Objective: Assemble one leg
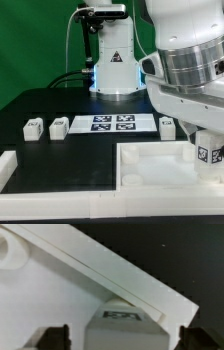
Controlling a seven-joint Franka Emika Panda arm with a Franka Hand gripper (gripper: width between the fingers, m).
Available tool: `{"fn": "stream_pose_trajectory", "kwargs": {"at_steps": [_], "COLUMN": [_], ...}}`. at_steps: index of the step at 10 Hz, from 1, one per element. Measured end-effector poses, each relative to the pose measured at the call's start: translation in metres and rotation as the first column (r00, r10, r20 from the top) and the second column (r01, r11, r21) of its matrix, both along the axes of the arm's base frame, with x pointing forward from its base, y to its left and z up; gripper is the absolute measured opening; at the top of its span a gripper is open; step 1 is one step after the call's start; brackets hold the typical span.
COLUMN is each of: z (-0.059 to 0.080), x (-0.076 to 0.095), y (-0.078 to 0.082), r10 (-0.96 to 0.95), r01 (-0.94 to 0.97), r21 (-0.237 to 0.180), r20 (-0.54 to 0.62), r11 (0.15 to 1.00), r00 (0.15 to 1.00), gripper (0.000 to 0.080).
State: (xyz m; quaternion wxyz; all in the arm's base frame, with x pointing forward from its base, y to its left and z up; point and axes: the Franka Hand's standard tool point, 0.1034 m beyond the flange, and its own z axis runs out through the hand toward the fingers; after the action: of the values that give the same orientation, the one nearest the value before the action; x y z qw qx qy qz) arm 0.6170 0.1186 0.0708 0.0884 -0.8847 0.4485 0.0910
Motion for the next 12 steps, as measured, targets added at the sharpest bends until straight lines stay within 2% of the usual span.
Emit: {"fn": "stream_pose_trajectory", "kwargs": {"at_steps": [1,2,4,6,8,9,10,11,12], "z": [-0.0002,0.0013,-0.0003,-0.0002,0.0058,0.0067,0.0054,0.0053,0.0054], "x": [-0.0012,-0.0012,-0.0014,-0.0013,0.0022,0.0036,0.003,0.003,0.0029], "y": [0.001,0.0032,0.0006,-0.0001,-0.0019,-0.0014,-0.0015,-0.0017,-0.0001], "r10": [0.111,0.267,0.42,0.62,0.81,0.805,0.776,0.78,0.725], "r01": [-0.111,-0.267,-0.42,-0.623,-0.809,-0.804,-0.774,-0.778,-0.723], "r21": [0.001,-0.016,-0.014,-0.03,-0.094,-0.098,-0.092,-0.093,-0.081], "r20": [0.024,0.058,0.094,0.143,0.17,0.173,0.165,0.165,0.158], "r11": [0.994,0.964,0.907,0.782,0.58,0.587,0.627,0.622,0.686], "r00": [0.994,0.962,0.903,0.772,0.561,0.567,0.609,0.604,0.67], "gripper": [0.061,0.0642,0.0647,0.0649,0.0649,0.0649,0.0526,0.0526,0.0387]}}
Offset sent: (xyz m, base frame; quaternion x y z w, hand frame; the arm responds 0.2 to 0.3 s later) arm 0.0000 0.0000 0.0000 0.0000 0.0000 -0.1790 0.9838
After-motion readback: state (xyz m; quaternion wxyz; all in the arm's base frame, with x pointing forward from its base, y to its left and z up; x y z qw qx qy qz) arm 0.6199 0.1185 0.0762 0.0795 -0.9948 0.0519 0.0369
